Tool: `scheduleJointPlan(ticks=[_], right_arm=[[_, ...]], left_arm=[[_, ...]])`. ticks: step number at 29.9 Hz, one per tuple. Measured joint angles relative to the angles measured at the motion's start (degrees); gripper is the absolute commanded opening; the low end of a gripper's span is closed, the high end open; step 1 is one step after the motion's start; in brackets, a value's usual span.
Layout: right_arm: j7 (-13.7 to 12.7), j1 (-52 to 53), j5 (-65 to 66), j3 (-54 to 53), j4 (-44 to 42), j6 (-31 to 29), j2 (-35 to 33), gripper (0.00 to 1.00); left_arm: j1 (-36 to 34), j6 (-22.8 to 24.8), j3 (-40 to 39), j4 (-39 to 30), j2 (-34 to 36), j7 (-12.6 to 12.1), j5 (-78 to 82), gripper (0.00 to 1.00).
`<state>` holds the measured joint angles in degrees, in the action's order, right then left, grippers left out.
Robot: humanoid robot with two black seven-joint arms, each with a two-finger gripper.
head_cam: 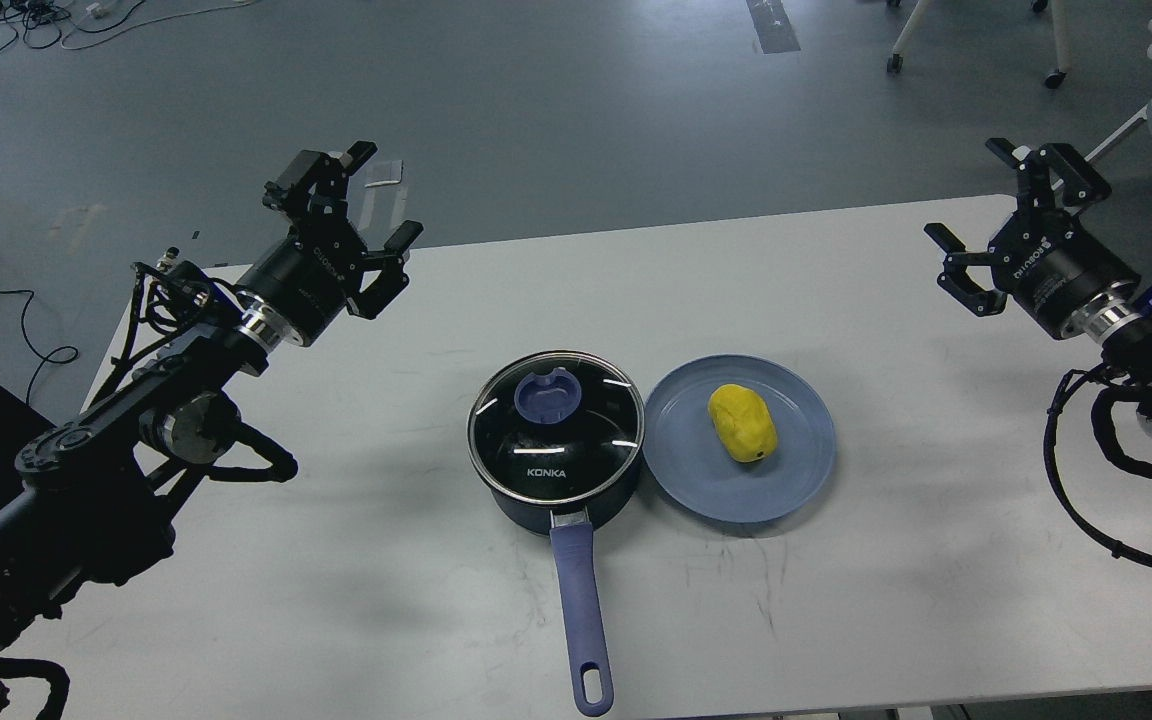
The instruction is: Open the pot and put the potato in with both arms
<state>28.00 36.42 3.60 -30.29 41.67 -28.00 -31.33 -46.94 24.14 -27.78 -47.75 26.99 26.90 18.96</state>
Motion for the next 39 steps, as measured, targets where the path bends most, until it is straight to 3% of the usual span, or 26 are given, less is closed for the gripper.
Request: scheduleJointPlan(ticks=[8, 16, 23, 39], right_arm=[[0.00, 0.00, 0.00, 0.49, 0.08, 0.00, -0.05, 1.00], [0.00, 0.05, 0.08, 0.79, 0.07, 0.00, 0.07, 1.00], [0.00, 0.05, 0.17, 0.93, 0.03, 0.00, -0.13, 1.00], [0.00, 0.06, 0.14, 0.84, 0.26, 0.00, -0.23, 1.00]], left_arm=[[-7.66, 0.03, 0.18, -15.82, 6.55, 1.12, 18.09, 0.98], [-8.52, -6.19, 1.08, -26.90, 7.45, 1.12, 63.91, 0.98], [-8.14, -13.07, 9.08, -27.89, 6.64, 1.12, 88.51, 0.98], [-7.89, -13.59, 15.08, -22.34, 1.83, 1.10, 97.81, 0.98]])
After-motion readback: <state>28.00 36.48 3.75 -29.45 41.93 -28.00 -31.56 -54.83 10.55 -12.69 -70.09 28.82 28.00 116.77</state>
